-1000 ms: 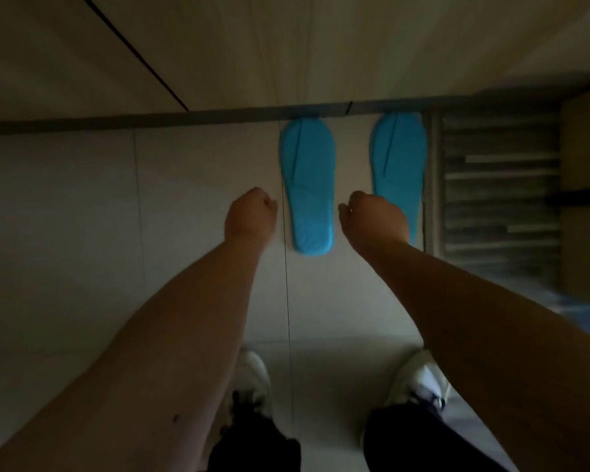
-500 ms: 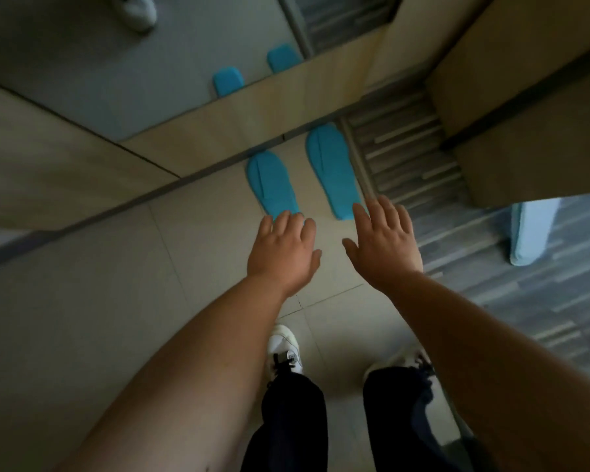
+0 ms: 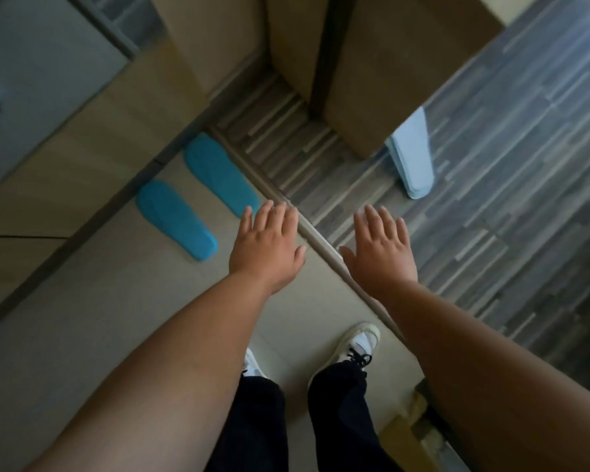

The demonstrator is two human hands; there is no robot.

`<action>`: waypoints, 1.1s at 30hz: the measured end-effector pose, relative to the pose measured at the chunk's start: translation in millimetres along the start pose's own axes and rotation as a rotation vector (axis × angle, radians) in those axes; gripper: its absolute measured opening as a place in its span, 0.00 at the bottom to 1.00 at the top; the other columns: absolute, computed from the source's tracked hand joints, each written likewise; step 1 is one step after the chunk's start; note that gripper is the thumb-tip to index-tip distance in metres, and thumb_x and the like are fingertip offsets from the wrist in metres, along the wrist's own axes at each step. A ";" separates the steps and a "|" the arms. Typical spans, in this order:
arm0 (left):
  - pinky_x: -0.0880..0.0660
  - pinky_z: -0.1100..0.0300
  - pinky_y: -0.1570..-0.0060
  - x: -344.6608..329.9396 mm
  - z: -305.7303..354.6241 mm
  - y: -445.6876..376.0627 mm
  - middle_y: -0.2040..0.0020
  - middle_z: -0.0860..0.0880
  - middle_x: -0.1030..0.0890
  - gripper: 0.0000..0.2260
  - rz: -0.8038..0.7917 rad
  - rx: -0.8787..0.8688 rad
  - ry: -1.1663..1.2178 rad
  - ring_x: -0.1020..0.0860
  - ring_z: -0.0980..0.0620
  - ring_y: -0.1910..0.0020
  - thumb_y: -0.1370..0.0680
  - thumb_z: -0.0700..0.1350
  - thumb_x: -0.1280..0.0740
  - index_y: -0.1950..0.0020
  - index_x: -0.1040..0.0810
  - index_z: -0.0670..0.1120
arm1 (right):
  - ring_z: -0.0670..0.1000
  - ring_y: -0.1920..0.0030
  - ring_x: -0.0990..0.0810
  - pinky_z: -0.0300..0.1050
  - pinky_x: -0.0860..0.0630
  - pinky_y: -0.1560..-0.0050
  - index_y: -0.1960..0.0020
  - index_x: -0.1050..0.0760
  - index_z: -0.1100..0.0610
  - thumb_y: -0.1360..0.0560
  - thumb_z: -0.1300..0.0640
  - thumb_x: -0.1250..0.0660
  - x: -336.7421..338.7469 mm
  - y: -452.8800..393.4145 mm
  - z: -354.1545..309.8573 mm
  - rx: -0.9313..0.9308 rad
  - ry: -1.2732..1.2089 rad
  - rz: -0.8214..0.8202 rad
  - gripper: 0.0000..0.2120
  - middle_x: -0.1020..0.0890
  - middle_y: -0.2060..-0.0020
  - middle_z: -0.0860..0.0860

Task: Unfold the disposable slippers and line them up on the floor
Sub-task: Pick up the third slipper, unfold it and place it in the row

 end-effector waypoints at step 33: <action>0.49 0.43 0.27 -32.7 225.8 -242.4 0.25 0.42 0.37 0.32 -0.109 -0.154 0.007 0.41 0.43 0.25 0.24 0.58 0.45 0.25 0.44 0.43 | 0.58 0.24 0.48 0.57 0.52 0.26 0.24 0.47 0.58 0.21 0.41 0.47 -6.6 -141.6 285.1 -0.247 -0.172 -0.044 0.32 0.42 0.24 0.57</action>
Point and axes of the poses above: each hand's wrist, its own y-axis away from the middle knuckle, its own x-axis out of the back of the hand, z = x × y, the point moved 8 cm from there along -y, towards the middle knuckle
